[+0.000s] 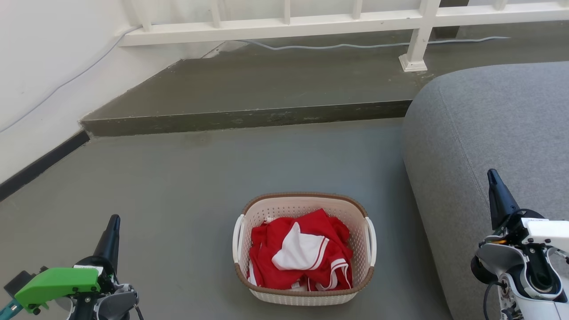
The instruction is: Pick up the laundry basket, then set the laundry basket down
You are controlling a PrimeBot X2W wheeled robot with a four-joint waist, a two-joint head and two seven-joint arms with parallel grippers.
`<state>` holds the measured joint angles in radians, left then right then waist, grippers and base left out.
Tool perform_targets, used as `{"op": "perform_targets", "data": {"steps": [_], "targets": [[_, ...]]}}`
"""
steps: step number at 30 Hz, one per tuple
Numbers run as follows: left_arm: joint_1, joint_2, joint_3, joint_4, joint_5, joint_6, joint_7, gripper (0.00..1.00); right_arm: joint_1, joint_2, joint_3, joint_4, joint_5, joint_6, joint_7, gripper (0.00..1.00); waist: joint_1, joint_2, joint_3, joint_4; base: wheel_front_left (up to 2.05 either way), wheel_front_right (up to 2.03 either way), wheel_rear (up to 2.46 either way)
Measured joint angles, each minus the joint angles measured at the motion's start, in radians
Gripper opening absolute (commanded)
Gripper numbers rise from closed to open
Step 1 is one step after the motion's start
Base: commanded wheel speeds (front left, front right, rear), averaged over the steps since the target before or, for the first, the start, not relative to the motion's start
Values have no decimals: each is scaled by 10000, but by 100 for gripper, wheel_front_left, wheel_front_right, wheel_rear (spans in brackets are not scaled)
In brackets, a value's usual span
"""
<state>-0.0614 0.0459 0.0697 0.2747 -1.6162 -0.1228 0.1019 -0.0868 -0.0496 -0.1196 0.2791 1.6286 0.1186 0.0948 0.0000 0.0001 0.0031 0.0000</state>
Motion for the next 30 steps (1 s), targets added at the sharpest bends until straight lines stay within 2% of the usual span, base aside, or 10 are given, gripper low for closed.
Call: {"op": "perform_targets", "data": {"steps": [8, 9, 10, 11, 12, 16, 30], "targets": [[0, -2, 0, 0, 0, 0, 0, 0, 0, 0, -2, 0, 0, 0, 0, 0, 0, 0, 0, 0, 0, 0, 0], [0, -2, 2, 0, 0, 0, 0, 100, 0, 0, -2, 0, 0, 0, 0, 100, 0, 0, 0, 0, 0, 0, 0], [8, -6, -8, 23, -2, 4, -2, 0, 3, 8, 0, 25, 2, -6, 0, 0, 0, 0, 0, 0, 0, 0, 0], [35, -15, -33, 113, 0, 8, -4, 0, 19, 31, 0, 115, 2, -33, -2, 0, 0, 0, 0, 0, 0, 0, 0], [102, -44, -52, 219, 0, 10, -4, 100, 98, 86, 6, 221, 2, -52, -2, 100, 0, 0, 0, 0, 0, 0, 0], [382, -186, -75, 437, 0, 12, -17, 100, 429, 238, 42, 451, 2, -58, -6, 100, 0, 0, 3, 0, 0, 0, 0], [374, -194, -94, 121, 136, 12, -251, 100, 427, 215, 445, 109, -378, -56, -351, 100, 0, 0, 39, -3, 0, 0, 0]]}}
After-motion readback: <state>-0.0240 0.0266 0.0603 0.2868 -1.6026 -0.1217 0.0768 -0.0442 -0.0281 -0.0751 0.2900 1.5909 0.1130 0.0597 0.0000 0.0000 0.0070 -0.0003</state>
